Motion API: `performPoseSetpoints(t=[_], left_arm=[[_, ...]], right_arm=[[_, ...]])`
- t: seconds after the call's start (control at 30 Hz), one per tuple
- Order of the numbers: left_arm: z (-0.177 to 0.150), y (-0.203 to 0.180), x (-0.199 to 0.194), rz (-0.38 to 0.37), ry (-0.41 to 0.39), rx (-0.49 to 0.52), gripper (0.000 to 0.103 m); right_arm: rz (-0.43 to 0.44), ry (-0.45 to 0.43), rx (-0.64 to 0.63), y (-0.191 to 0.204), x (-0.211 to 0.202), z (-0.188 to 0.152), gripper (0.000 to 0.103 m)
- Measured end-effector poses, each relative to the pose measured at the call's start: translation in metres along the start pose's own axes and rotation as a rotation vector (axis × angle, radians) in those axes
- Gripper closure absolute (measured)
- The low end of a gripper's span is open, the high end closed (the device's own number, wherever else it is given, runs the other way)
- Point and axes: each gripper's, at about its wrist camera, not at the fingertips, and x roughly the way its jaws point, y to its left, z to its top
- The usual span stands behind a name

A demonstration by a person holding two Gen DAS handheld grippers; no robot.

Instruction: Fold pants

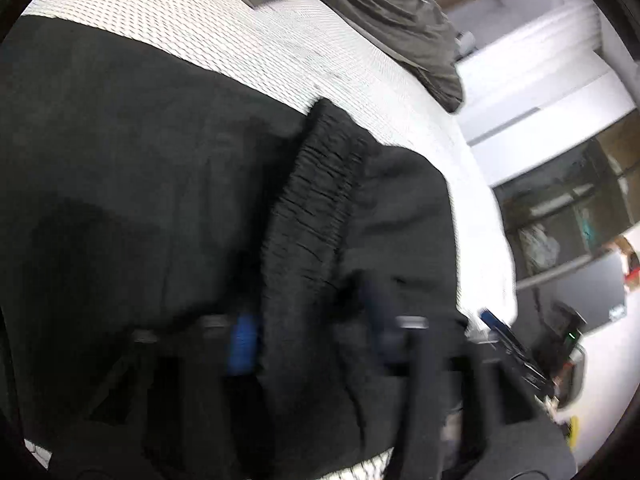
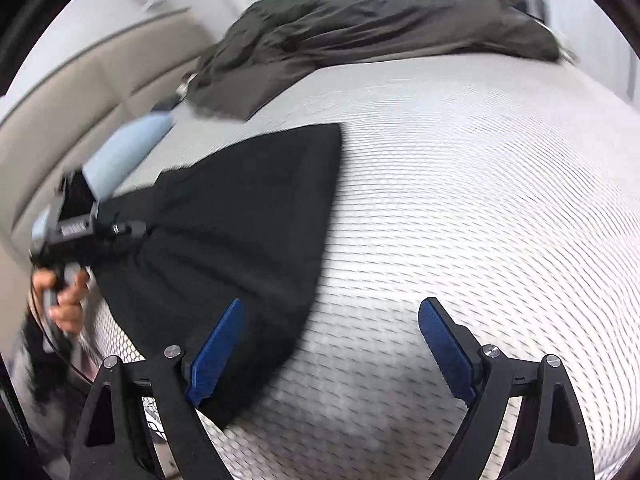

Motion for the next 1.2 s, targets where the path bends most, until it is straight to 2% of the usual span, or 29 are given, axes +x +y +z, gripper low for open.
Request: performPoseSetpoints(t=[0.03,0.07,0.17,0.23,0.27,0.3,0.37,0.4,0.47,0.53,0.6,0.67,0.73,0.8,0.83,0.9,0.97,1.03,1.07,1.1,1.13,1.2], left_arm=[[0.000,-0.002,0.000,-0.008,-0.009,-0.007,0.089],[0.001,-0.003,-0.004,-0.025,-0.028,-0.018,0.093],[0.005,-0.011,-0.025,-0.064,-0.096,0.000,0.096],[0.011,-0.015,-0.045,-0.058,-0.155,0.025,0.096],[0.014,-0.014,-0.050,-0.033,-0.167,0.031,0.096],[0.016,-0.010,-0.052,0.025,-0.176,0.029,0.095],[0.020,0.001,-0.045,0.205,-0.160,0.010,0.078],[0.021,0.010,-0.040,0.255,-0.129,-0.012,0.078],[0.021,0.022,-0.042,0.224,-0.118,-0.056,0.075],[0.020,0.015,-0.051,0.273,-0.147,-0.023,0.074],[0.016,0.001,-0.068,0.314,-0.213,0.034,0.071],[0.009,-0.008,-0.078,0.264,-0.229,0.071,0.070],[-0.002,-0.040,-0.074,0.213,-0.212,0.158,0.069],[-0.016,-0.072,-0.058,0.168,-0.172,0.259,0.064],[-0.023,-0.087,-0.045,0.141,-0.139,0.300,0.062],[-0.032,-0.107,-0.020,0.102,-0.076,0.345,0.061],[-0.038,-0.124,0.007,0.078,-0.023,0.368,0.061],[-0.040,-0.142,0.043,0.073,0.039,0.385,0.061],[-0.038,-0.150,0.058,0.076,0.054,0.386,0.061],[-0.038,-0.155,0.077,0.093,0.085,0.391,0.061],[-0.039,-0.156,0.087,0.113,0.102,0.393,0.061],[-0.037,-0.156,0.102,0.151,0.112,0.376,0.061]], right_arm=[[0.001,-0.005,0.028,-0.007,-0.003,-0.002,0.012],[0.005,-0.007,0.057,-0.014,-0.006,-0.003,0.012],[0.013,-0.013,0.073,-0.019,-0.010,-0.004,0.012],[0.022,-0.018,0.055,-0.013,-0.012,-0.003,0.012],[0.031,-0.019,0.043,-0.009,-0.010,-0.002,0.012],[0.035,-0.015,0.031,-0.004,-0.008,0.000,0.012],[0.038,0.000,0.008,0.005,-0.002,0.000,0.012],[0.036,0.013,-0.007,0.009,0.001,-0.001,0.012],[0.032,0.029,-0.034,0.017,0.005,-0.003,0.012],[0.036,0.030,-0.044,0.022,0.005,-0.004,0.012],[0.052,0.025,-0.044,0.025,0.000,-0.006,0.012],[0.084,0.025,-0.028,0.026,-0.007,-0.011,0.012],[0.153,0.052,0.000,0.029,-0.007,-0.019,0.019],[0.244,0.082,0.052,0.032,-0.006,-0.029,0.032],[0.284,0.094,0.075,0.034,-0.004,-0.032,0.033],[0.361,0.119,0.119,0.040,0.002,-0.039,0.043],[0.384,0.140,0.140,0.044,0.008,-0.041,0.044],[0.365,0.146,0.162,0.044,0.015,-0.040,0.053],[0.364,0.148,0.189,0.041,0.018,-0.040,0.063],[0.363,0.143,0.198,0.042,0.018,-0.040,0.086],[0.362,0.136,0.189,0.041,0.017,-0.040,0.096],[0.370,0.131,0.154,0.044,0.011,-0.046,0.099]])
